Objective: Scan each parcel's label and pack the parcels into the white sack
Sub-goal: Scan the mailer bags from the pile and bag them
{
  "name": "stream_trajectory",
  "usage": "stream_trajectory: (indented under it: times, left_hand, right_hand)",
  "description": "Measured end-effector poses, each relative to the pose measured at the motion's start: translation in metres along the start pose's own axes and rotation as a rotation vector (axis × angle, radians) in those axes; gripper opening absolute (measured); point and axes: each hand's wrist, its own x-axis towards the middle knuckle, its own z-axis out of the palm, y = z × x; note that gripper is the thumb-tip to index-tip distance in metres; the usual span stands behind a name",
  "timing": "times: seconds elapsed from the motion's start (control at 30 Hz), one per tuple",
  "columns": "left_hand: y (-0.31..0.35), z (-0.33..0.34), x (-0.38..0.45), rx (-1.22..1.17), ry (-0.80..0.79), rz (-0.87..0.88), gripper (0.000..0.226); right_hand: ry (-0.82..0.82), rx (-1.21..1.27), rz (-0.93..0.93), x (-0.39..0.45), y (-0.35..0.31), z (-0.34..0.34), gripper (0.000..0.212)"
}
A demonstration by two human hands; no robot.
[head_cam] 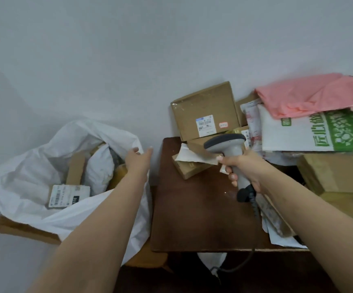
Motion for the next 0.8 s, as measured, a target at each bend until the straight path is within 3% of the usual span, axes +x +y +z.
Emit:
stream_trajectory:
  times: [0.27, 0.37, 0.6, 0.8]
  left_hand:
    - [0.064, 0.159, -0.045, 0.125, -0.351, 0.262, 0.052]
    - [0.087, 0.211, -0.072, 0.226, -0.473, 0.445, 0.052]
    - [0.119, 0.322, -0.114, 0.763, -0.727, 1.030, 0.038]
    - [0.128, 0.391, -0.126, 1.264, -0.713, 1.226, 0.046]
  right_hand:
    - [0.263, 0.173, -0.076, -0.014, -0.024, -0.099, 0.019]
    - [0.334, 0.262, -0.093, -0.017, -0.031, -0.143, 0.020]
    - [0.439, 0.369, -0.126, -0.014, -0.045, -0.223, 0.015]
    - [0.486, 0.425, -0.107, -0.007, -0.044, -0.269, 0.013]
